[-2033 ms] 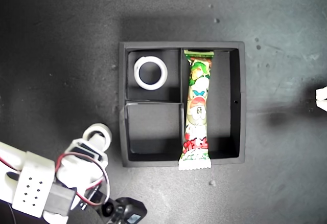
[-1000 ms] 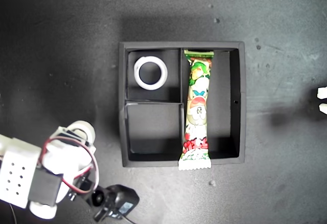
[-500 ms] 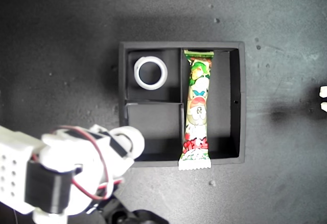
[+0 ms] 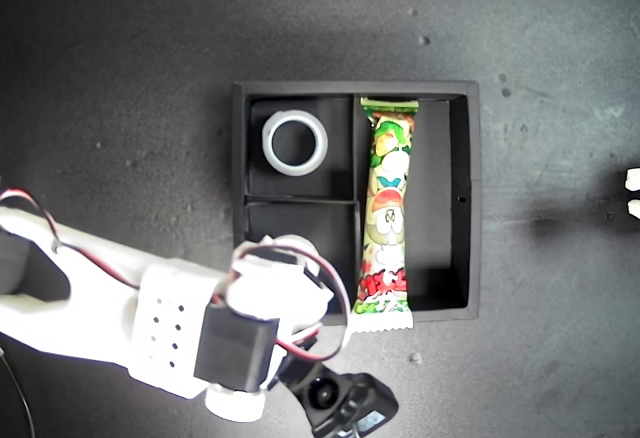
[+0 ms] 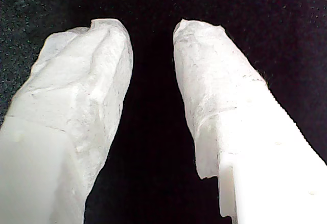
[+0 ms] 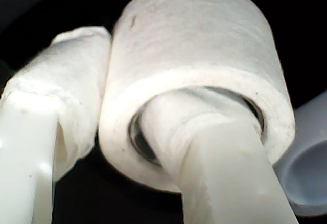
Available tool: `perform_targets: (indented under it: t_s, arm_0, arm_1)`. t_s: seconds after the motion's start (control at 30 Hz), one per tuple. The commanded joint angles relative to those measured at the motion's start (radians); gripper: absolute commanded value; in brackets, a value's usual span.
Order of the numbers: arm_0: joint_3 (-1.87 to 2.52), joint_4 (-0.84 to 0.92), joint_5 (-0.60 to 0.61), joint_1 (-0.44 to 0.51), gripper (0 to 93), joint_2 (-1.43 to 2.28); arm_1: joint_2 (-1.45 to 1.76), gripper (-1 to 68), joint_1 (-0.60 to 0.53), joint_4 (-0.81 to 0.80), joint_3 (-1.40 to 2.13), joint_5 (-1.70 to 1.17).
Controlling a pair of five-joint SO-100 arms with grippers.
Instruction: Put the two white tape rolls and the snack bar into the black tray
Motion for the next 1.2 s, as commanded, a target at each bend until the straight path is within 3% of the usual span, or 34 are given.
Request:
perform_targets:
  t_s: [0.0, 0.33, 0.6, 0.73, 0.97, 1.17]
  arm_0:
    - [-0.055, 0.018, -0.014, -0.006, 0.0, -0.006]
    - [-0.075, 0.018, -0.025, -0.005, 1.5, -0.051]
    - [-0.064, 0.02, -0.044, 0.012, 21.5, -0.015]
    - [-0.02, 0.02, -0.048, 0.014, 21.9, 0.071]
    - [0.103, 0.02, 0.048, -0.009, 21.8, 0.388]
    - [0.565, 0.02, -0.015, -0.031, 21.8, 0.885]
  arm_1:
    - [0.012, 5.4, 0.002, 0.003, 0.012, -0.038]
    - [0.012, 5.4, 0.002, 0.003, 0.012, -0.038]
    - [0.012, 5.4, 0.002, 0.003, 0.012, -0.038]
    - [0.012, 5.4, 0.002, 0.003, 0.012, -0.038]
    - [0.012, 5.4, 0.002, 0.003, 0.012, -0.038]
    - [0.012, 5.4, 0.002, 0.003, 0.012, -0.038]
